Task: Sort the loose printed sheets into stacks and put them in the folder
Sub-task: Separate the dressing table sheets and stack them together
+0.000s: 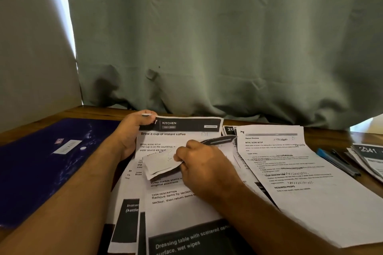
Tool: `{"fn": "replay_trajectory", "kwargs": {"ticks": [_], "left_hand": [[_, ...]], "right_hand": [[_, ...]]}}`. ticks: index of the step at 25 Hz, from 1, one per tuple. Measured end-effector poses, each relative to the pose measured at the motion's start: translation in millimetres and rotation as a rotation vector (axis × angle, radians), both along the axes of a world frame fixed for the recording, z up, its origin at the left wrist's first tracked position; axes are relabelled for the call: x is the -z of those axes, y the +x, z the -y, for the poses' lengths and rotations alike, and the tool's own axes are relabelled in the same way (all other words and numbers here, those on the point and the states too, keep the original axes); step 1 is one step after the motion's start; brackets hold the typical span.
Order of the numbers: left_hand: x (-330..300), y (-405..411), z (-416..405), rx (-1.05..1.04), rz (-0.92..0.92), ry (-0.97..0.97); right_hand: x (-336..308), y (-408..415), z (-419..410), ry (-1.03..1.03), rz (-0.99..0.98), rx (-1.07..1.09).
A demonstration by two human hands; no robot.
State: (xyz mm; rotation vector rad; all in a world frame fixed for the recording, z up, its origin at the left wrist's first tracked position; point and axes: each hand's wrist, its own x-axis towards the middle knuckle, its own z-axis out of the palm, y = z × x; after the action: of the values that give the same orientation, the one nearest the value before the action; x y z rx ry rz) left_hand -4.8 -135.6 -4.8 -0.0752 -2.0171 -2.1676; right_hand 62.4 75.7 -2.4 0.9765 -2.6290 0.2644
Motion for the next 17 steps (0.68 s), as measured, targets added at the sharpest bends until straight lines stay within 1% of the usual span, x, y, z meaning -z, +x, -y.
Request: {"fn": "replay_trajectory", "kwargs": {"ticks": [1, 3, 5, 6, 7, 9, 10, 11, 12, 13, 14, 15, 16, 17], "left_hand": [[-3.5, 4.1, 1.3, 0.097, -0.009, 0.020], [-11.3, 11.8, 5.0, 0.291, -0.011, 0.022], [-16.3, 17.0, 8.7, 0.444, 0.020, 0.002], [-17.4, 19.0, 9.9, 0.499, 0.047, -0.010], [-17.2, 20.5, 10.0, 0.546, 0.076, -0.018], [-14.1, 17.8, 7.2, 0.578, 0.117, -0.026], [-12.1, 14.1, 4.4, 0.518, 0.115, -0.042], [-9.0, 9.3, 2.0, 0.377, 0.091, -0.118], [-5.0, 3.6, 0.4, 0.186, 0.060, -0.268], [-1.0, -1.6, -0.7, -0.011, 0.034, -0.471], [3.4, -5.6, -1.3, -0.149, 0.047, -0.673], [8.7, -9.5, -1.8, -0.201, 0.103, -0.835], [13.8, -14.2, -1.8, -0.196, 0.159, -0.926], [16.8, -17.9, -1.6, -0.172, 0.190, -0.966]], "right_hand": [[-0.4, -1.8, -1.0, -0.061, -0.016, 0.007], [-2.4, -6.7, -3.9, -0.261, -0.033, 0.036], [-2.0, -11.2, -7.6, -0.427, 0.003, 0.071], [-0.6, -12.6, -8.8, -0.459, 0.036, 0.093], [1.9, -14.1, -10.1, -0.449, 0.053, 0.115], [6.4, -17.3, -12.7, -0.371, 0.046, 0.144], [7.2, -18.1, -14.4, -0.339, 0.059, 0.154], [8.0, -17.7, -16.4, -0.320, 0.096, 0.161], [7.5, -17.1, -17.7, -0.309, 0.142, 0.169], [6.8, -16.3, -18.5, -0.297, 0.181, 0.174], [5.4, -15.0, -18.6, -0.283, 0.207, 0.177], [4.6, -14.7, -18.3, -0.268, 0.225, 0.181], [3.9, -14.5, -17.9, -0.259, 0.234, 0.182], [3.5, -14.0, -17.1, -0.254, 0.243, 0.185]]}}
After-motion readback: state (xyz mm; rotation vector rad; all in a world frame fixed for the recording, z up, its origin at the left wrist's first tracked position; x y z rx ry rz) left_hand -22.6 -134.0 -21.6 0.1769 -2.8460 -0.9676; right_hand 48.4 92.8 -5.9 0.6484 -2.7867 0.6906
